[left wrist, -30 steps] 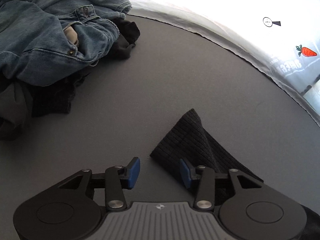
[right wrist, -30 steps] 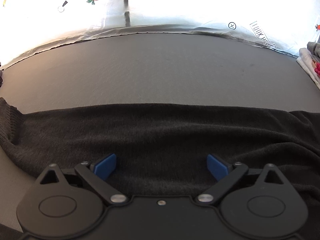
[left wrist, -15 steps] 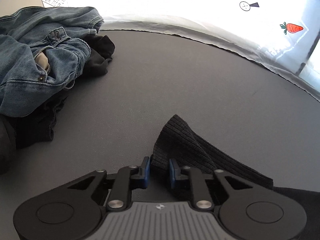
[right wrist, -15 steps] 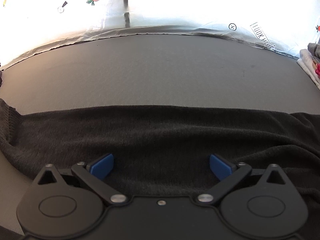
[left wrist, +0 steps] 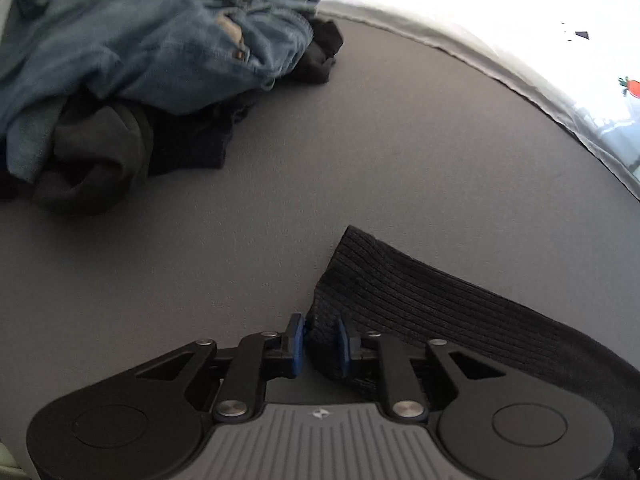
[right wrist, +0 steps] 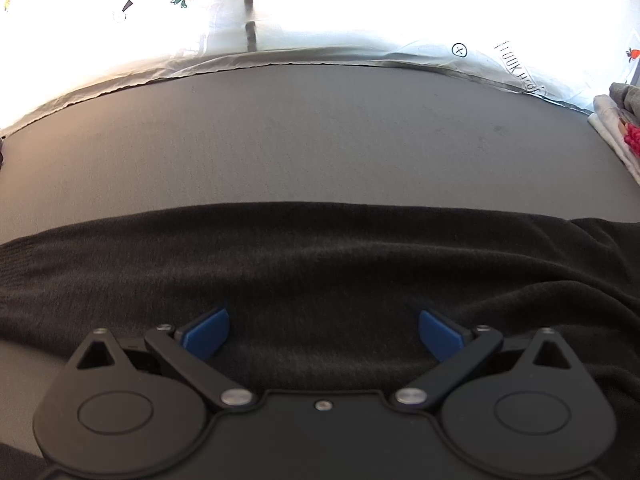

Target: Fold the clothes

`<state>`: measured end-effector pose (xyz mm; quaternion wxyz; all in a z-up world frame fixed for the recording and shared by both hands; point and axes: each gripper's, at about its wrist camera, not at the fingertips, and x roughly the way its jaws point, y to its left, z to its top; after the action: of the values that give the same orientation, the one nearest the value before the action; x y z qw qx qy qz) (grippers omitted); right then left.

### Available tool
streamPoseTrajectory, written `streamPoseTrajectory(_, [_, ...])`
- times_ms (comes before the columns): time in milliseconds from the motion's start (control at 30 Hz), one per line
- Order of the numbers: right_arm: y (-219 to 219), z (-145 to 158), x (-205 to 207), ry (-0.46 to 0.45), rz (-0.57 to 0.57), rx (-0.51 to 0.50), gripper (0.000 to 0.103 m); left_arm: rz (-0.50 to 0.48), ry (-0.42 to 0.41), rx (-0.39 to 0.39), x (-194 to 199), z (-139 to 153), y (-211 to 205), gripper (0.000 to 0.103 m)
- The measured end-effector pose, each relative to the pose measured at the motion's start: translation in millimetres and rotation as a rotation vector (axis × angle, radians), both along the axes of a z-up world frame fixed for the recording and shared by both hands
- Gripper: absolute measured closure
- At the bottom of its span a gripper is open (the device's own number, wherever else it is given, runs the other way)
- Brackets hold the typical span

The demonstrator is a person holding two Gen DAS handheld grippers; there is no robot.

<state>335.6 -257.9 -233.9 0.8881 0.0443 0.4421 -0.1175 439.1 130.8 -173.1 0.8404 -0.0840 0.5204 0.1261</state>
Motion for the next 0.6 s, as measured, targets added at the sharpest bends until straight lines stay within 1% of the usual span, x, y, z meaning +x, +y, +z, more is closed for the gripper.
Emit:
streamPoseTrajectory(100, [-5,5,-15,-0.019,-0.016,-0.045,0.001,-0.034,-0.053,0.039,-12,16,-12,0.078])
streamPoseTrajectory(167, [-16,9,-30,-0.044,-0.043,-0.057,0.001,-0.055,-0.084,0.043,-21,26,-20,0.07])
streamPoseTrajectory(267, [-37,16,-52,-0.071,-0.116,-0.053,0.001,-0.098,-0.114,0.008,-41,36,-34,0.064])
streamPoseTrajectory(367, [-63,17,-77,-0.077,-0.193,-0.047,0.009,-0.14,-0.106,-0.034,-64,35,-53,0.061])
streamPoseTrajectory(467, [-93,17,-105,-0.088,-0.271,-0.025,0.022,-0.184,-0.074,-0.085,-86,27,-73,0.06])
streamPoseTrajectory(500, [-105,16,-114,-0.098,-0.291,0.002,0.028,-0.198,-0.061,-0.098,-94,23,-80,0.06])
streamPoseTrajectory(533, [-116,16,-123,-0.11,-0.296,0.039,0.032,-0.21,-0.047,-0.106,-102,20,-87,0.059])
streamPoseTrajectory(567, [-125,16,-129,-0.114,-0.299,0.047,0.039,-0.223,-0.033,-0.114,-110,16,-95,0.058])
streamPoseTrajectory(600, [-134,17,-135,-0.118,-0.302,0.054,0.06,-0.232,-0.021,-0.121,-117,13,-102,0.057])
